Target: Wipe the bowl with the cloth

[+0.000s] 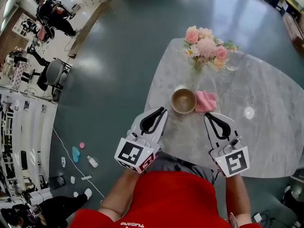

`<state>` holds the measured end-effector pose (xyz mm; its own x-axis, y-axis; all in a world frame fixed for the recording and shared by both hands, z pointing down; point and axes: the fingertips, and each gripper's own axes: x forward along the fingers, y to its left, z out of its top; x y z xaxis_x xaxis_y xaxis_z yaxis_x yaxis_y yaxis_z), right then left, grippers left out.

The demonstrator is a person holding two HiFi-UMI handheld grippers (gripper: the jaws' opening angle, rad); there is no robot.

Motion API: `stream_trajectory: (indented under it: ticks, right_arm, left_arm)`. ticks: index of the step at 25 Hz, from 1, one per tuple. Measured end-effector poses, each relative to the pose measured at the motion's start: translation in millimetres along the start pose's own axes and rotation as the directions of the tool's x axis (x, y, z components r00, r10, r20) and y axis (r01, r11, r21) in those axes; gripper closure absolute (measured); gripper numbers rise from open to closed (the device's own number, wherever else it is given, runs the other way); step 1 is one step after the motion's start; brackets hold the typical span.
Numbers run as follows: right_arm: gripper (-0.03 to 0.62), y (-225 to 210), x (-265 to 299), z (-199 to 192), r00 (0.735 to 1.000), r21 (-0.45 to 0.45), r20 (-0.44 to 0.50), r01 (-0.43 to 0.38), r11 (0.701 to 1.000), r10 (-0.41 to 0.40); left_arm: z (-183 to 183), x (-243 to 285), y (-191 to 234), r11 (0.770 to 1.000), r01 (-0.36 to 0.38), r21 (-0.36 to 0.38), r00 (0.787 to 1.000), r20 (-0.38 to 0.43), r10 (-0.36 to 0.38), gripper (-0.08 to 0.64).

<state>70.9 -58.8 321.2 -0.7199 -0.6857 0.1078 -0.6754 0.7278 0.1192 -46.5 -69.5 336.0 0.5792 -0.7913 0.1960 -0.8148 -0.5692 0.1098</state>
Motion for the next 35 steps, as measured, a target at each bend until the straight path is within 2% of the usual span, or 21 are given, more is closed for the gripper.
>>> stream_trajectory:
  ticks: [10, 17, 21, 23, 28, 35]
  right_arm:
    - [0.591, -15.2, 35.6, -49.4, 0.984, -0.025, -0.172, 0.048, 0.999, -0.051]
    - [0.589, -22.2, 43.8, -77.2, 0.965, -0.003, -0.251, 0.081, 0.997, -0.079]
    - [0.578, -26.1, 50.0, -99.4, 0.947, -0.011, -0.313, 0.074, 0.997, -0.074]
    - [0.512, -28.4, 51.6, -110.7, 0.935, -0.009, -0.348, 0.063, 0.998, -0.062]
    - [0.489, -33.8, 57.6, -134.6, 0.905, -0.019, -0.423, 0.035, 0.999, -0.040]
    - [0.456, -37.3, 63.1, -181.6, 0.822, -0.046, -0.569, -0.017, 0.999, -0.012]
  left_arm:
    - [-45.0, 39.0, 42.7, 0.988, 0.051, -0.144, 0.989, -0.131, -0.070, 0.438]
    - [-71.7, 58.2, 54.9, 0.978, 0.050, -0.204, 0.973, -0.212, -0.094, 0.416]
    - [-93.5, 69.8, 58.9, 0.968, 0.032, -0.249, 0.954, -0.280, -0.103, 0.411]
    - [-104.2, 75.5, 59.5, 0.957, 0.016, -0.288, 0.944, -0.310, -0.109, 0.404]
    - [-122.8, 86.9, 64.5, 0.913, -0.035, -0.406, 0.928, -0.352, -0.121, 0.387]
    - [-145.9, 99.5, 65.3, 0.865, -0.070, -0.496, 0.903, -0.401, -0.157, 0.374]
